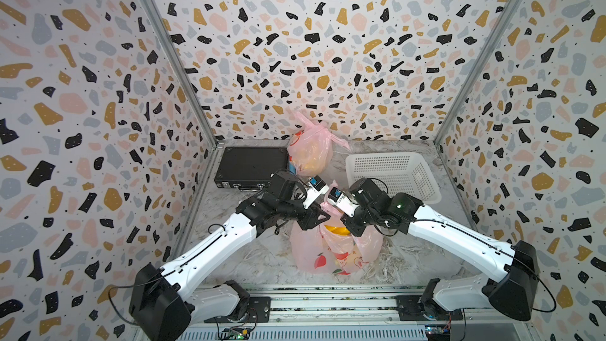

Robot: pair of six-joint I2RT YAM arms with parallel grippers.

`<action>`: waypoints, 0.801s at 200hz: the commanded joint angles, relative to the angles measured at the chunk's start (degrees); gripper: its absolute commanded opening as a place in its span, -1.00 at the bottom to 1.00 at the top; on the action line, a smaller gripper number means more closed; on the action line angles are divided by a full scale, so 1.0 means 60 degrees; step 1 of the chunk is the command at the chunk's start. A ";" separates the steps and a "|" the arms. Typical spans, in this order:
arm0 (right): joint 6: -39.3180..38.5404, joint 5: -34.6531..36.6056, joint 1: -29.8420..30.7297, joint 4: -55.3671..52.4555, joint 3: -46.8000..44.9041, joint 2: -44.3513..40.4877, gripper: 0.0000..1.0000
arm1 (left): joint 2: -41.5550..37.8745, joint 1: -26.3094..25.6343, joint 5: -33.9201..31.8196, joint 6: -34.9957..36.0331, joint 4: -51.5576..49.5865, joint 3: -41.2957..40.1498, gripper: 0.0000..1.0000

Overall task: Place the banana into a plastic bag & tie a knot
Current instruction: Cross the plastic bag at the center of the board.

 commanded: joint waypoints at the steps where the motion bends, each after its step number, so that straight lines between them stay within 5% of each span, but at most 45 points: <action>1: -0.0028 0.0008 0.0132 -0.0172 0.0457 -0.0057 -1.00 | -0.0234 -0.0032 0.0234 0.0032 0.0420 -0.0087 -0.12; 74: -0.0170 -0.0033 0.0373 -0.0047 0.0425 -0.0215 -1.00 | -0.0099 -0.0037 0.0465 -0.0047 0.0594 -0.0047 -0.12; 94: -0.0163 -0.0035 0.0388 0.0000 0.0399 -0.0232 -1.00 | -0.0060 -0.0037 0.0540 -0.0055 0.0656 -0.0047 -0.37; 117: -0.0134 -0.0035 0.0388 0.0112 0.0340 -0.0343 -1.00 | -0.0007 -0.0036 0.0442 -0.0088 0.0632 -0.0025 -0.98; 132: -0.0052 0.0003 0.0389 0.0182 0.0289 -0.0437 -1.00 | 0.0015 -0.0037 0.0338 -0.0129 0.0655 -0.0043 -1.00; 145: 0.0079 0.0073 0.0375 0.0247 0.0218 -0.0583 -0.79 | -0.0011 -0.0037 0.0242 -0.0187 0.0691 -0.0075 -1.00; 160: 0.0398 0.0260 0.0361 0.0350 0.0140 -0.0871 -0.31 | -0.0065 -0.0037 0.0052 -0.0240 0.0786 -0.0139 -1.00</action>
